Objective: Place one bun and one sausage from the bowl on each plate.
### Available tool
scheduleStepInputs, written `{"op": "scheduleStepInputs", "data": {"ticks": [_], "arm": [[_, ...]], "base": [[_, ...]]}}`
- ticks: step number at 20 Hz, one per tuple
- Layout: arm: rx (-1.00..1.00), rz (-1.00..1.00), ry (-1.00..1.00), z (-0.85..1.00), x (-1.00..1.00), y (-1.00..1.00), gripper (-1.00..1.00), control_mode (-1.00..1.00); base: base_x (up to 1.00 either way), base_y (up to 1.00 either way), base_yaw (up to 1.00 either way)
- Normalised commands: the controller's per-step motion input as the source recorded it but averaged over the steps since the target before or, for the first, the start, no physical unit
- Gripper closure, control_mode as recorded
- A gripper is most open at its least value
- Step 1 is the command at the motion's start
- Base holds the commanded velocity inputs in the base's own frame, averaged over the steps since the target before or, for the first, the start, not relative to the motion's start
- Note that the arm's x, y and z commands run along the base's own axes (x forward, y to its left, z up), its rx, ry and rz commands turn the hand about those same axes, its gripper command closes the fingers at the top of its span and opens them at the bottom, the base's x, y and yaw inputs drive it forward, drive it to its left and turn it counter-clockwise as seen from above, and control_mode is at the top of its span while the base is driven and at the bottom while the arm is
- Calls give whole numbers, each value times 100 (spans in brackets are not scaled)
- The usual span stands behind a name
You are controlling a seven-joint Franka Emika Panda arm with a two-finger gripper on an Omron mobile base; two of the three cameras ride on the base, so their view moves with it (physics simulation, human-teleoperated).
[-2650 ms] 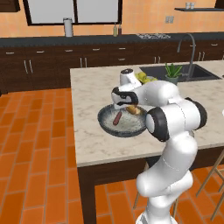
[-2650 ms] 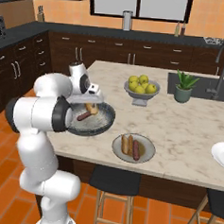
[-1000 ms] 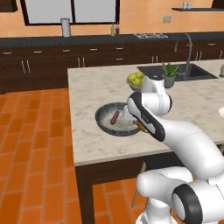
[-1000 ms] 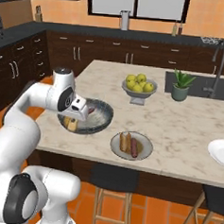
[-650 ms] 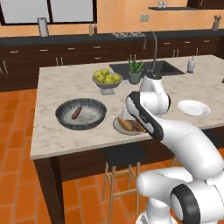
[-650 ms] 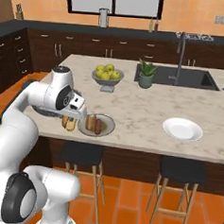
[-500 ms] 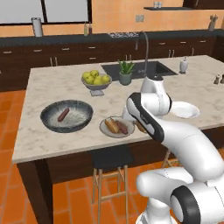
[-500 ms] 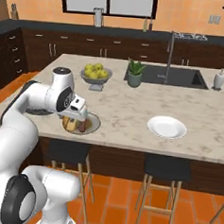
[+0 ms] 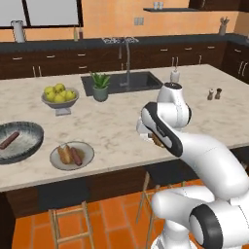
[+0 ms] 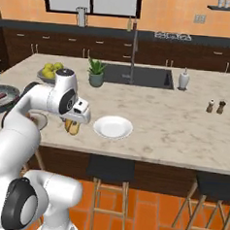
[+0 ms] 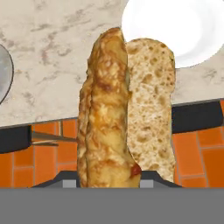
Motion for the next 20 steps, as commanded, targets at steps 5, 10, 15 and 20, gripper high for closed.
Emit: {"op": "scheduleStepInputs", "data": {"ticks": [5,10,15,20], "arm": [[0,0,0,0,0,0,100,100],[0,0,0,0,0,0,100,100],[0,0,0,0,0,0,100,100],[-1,-1,2,0,46,32,100,-100]], "base": [[27,-94,0],[38,-57,0],[43,16,0],[4,2,0]]}}
